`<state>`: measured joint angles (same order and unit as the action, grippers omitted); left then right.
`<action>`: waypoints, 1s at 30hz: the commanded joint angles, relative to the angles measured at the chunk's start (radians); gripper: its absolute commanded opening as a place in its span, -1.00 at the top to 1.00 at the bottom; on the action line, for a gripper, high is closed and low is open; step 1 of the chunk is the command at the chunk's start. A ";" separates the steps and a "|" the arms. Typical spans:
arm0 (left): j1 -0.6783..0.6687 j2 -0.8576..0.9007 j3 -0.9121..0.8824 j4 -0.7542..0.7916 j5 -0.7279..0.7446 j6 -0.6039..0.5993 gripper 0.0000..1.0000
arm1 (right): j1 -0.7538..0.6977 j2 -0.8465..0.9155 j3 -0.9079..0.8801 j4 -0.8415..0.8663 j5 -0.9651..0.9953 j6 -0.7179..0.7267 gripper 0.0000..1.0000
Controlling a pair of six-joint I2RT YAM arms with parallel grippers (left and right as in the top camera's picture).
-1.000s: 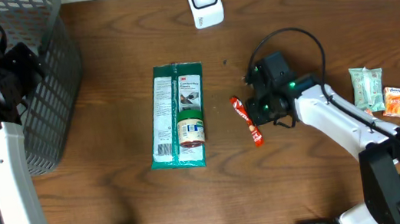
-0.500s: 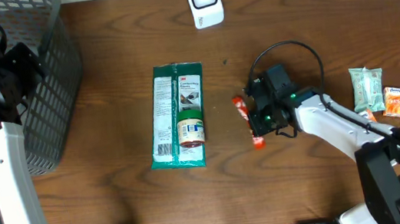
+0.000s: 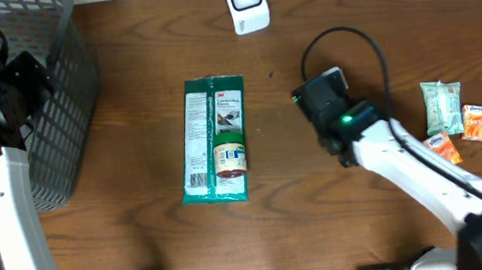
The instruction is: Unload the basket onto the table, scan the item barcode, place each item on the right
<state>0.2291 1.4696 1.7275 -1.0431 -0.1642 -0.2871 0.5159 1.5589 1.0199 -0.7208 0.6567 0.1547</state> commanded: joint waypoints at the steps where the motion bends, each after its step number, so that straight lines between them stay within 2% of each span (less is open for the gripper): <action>1: 0.005 0.000 0.006 -0.001 -0.013 0.010 -0.85 | 0.040 0.105 0.004 -0.004 0.278 0.031 0.98; 4: 0.005 0.000 0.006 -0.001 -0.013 0.010 -0.85 | 0.074 0.193 0.004 0.017 0.335 0.031 0.98; 10: 0.005 0.000 0.006 -0.001 -0.013 0.010 -0.85 | 0.135 0.343 0.004 0.106 0.311 0.035 0.98; 16: 0.005 0.000 0.006 0.000 -0.013 0.010 -0.85 | 0.171 0.371 0.004 0.182 -0.018 0.058 0.98; 21: 0.005 0.000 0.006 -0.001 -0.013 0.010 -0.85 | 0.170 0.369 0.004 0.206 -0.166 0.077 0.96; 23: 0.005 0.000 0.006 -0.001 -0.013 0.010 -0.85 | 0.170 0.369 0.004 0.208 -0.225 0.077 0.85; 25: 0.005 0.000 0.006 -0.001 -0.013 0.010 -0.85 | 0.170 0.369 0.005 0.217 -0.278 0.077 0.59; 30: 0.005 0.000 0.006 0.000 -0.013 0.010 -0.85 | 0.164 0.333 0.059 0.168 -0.290 0.076 0.19</action>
<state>0.2291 1.4696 1.7275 -1.0435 -0.1638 -0.2871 0.6792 1.8965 1.0615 -0.5228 0.5198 0.2211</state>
